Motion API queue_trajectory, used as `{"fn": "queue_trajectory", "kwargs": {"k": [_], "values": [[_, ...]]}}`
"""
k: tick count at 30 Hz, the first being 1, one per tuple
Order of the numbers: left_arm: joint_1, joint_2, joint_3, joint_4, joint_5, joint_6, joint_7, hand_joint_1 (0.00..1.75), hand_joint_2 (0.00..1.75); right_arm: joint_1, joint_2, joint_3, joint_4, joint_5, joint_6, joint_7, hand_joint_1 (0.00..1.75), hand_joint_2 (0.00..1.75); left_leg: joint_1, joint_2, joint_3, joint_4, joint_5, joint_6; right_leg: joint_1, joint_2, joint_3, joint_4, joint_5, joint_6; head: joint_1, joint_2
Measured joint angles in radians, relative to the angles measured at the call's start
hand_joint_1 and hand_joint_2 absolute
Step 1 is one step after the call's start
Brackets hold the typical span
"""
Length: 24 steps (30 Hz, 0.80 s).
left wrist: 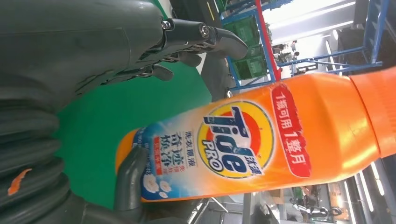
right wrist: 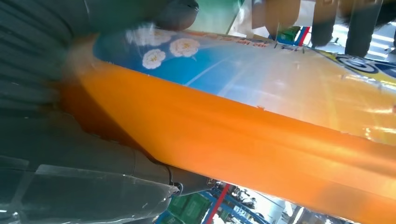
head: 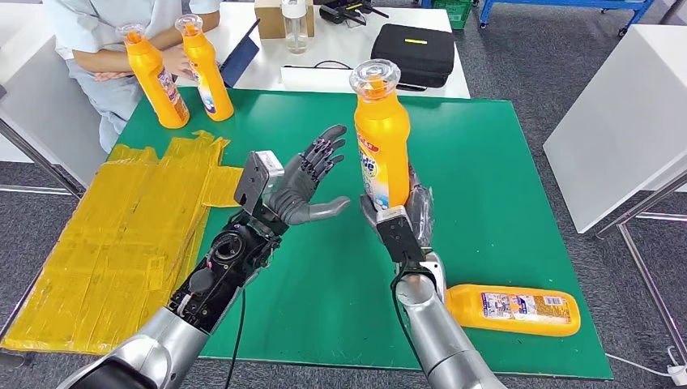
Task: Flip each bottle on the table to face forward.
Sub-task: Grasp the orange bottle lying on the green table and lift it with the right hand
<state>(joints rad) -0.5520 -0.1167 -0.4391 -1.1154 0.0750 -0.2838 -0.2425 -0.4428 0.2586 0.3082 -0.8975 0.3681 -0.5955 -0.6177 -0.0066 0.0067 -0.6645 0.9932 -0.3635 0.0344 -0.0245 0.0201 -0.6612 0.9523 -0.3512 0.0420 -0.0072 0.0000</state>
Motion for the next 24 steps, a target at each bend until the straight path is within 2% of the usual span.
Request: {"fn": "queue_trajectory", "kwargs": {"k": [8,18,24], "values": [[-0.009,0.0,-0.012,0.0,0.024,-0.014,-0.001,0.0,1.75,-0.002,0.004,0.04,0.02,0.034,0.016,0.02,1.75,1.75,0.0,0.0,0.0,0.0,0.0,0.0,0.0,0.0,0.0,0.0,0.0,0.0,0.0,0.0],[-0.039,-0.004,-0.006,0.032,0.084,-0.021,-0.014,0.0,1.75,-0.022,0.045,0.195,0.091,0.238,0.011,0.107,1.75,1.75,0.001,0.001,0.0,0.0,0.0,0.0,0.0,0.0,-0.001,0.0,0.0,0.0,0.0,0.0],[-0.037,0.016,0.017,0.061,0.11,-0.015,-0.036,0.0,1.75,-0.058,0.059,0.272,0.161,0.262,0.013,0.129,1.75,1.75,0.0,0.001,-0.001,0.0,0.001,-0.001,0.0,0.0,-0.001,0.0,0.0,0.0,0.0,0.0]]}}
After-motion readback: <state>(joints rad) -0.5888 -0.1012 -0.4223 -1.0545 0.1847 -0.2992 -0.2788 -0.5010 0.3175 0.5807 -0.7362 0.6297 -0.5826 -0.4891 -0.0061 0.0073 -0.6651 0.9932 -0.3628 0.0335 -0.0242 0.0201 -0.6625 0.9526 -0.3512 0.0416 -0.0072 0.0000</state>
